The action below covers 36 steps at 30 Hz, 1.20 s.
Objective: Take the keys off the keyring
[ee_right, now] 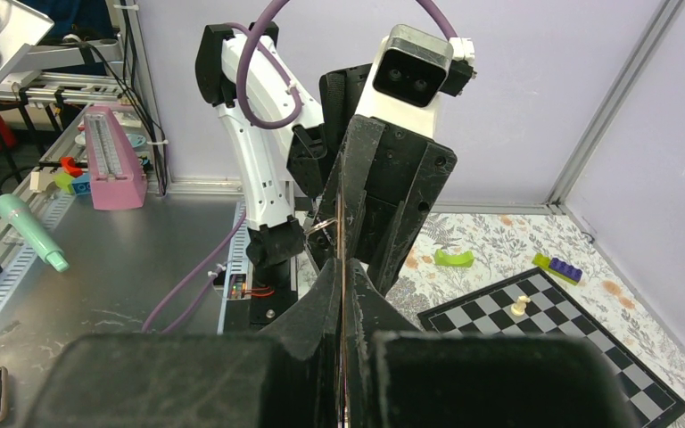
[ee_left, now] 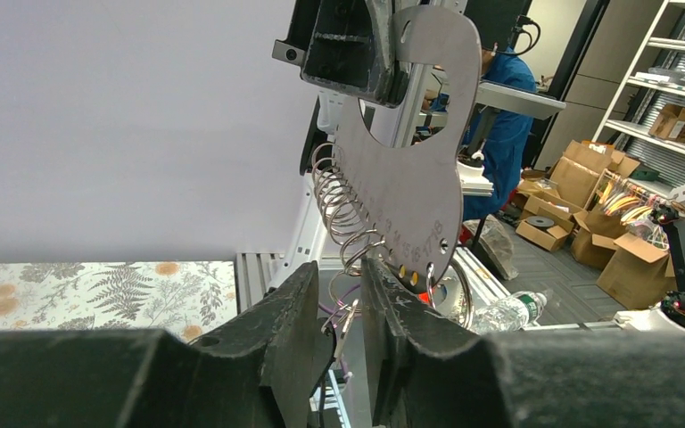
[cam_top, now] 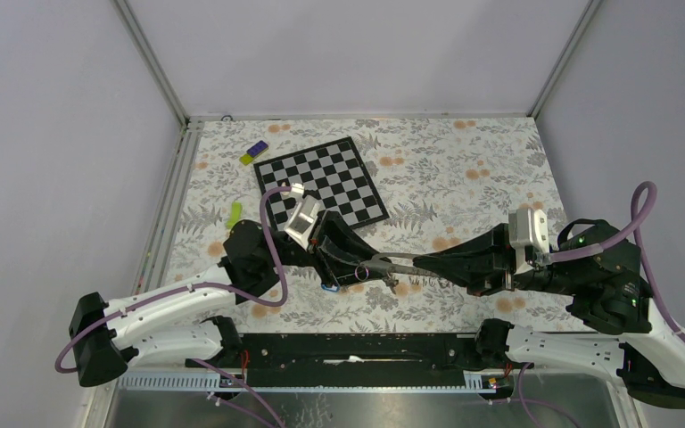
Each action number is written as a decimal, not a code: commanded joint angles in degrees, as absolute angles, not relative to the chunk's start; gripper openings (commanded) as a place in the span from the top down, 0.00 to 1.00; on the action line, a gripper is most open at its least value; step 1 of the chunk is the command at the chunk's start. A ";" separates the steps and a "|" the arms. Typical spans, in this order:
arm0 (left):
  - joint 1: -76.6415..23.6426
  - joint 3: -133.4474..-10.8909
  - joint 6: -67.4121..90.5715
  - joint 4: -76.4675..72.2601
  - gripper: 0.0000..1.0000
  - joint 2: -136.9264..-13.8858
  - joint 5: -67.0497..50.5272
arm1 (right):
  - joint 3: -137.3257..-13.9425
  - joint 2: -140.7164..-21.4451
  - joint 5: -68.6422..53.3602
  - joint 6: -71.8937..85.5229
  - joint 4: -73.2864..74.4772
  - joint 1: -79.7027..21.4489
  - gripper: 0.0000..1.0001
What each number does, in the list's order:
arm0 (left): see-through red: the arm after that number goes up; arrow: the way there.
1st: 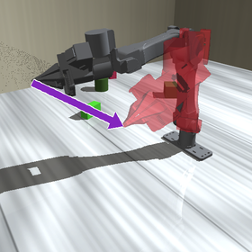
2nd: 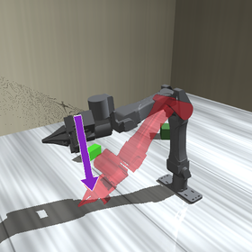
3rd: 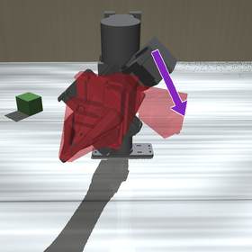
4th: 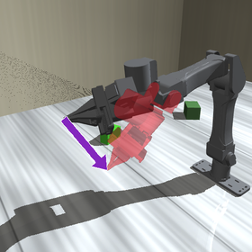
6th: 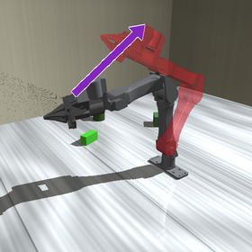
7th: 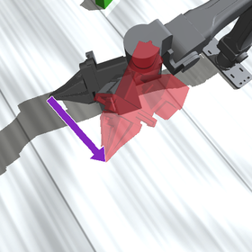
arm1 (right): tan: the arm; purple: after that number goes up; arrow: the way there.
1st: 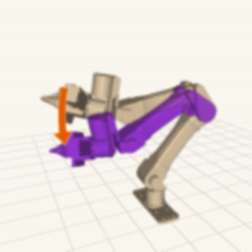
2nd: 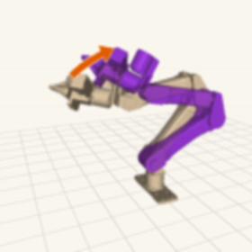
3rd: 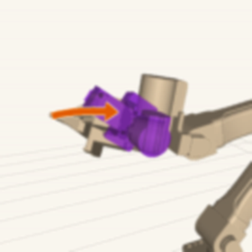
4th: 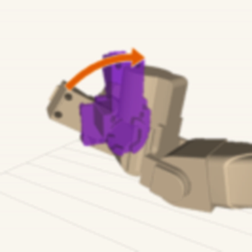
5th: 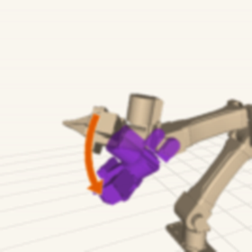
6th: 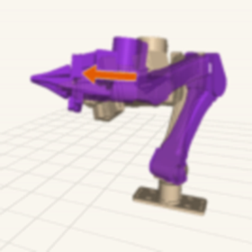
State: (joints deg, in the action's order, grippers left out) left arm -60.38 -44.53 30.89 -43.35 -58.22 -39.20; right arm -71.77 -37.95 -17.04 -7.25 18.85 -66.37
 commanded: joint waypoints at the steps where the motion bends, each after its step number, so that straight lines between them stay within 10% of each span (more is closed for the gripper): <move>1: -60.91 -46.59 31.11 -49.20 0.70 -56.39 -40.14 | -71.79 -38.07 -12.17 -9.31 20.83 -66.18 1.00; 25: -60.91 -45.95 32.07 -50.70 0.72 -55.47 -39.40 | -71.26 -37.01 -10.99 -9.50 21.43 -66.22 1.00; 36: -60.91 -46.32 33.02 -51.65 0.58 -56.26 -40.34 | -70.93 -37.52 -10.32 -9.85 21.39 -66.20 1.00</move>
State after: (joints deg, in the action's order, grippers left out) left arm -60.27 -44.53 31.57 -43.83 -57.69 -37.95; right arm -71.72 -36.58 -16.01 -7.25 19.44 -66.48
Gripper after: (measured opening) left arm 0.399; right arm 0.017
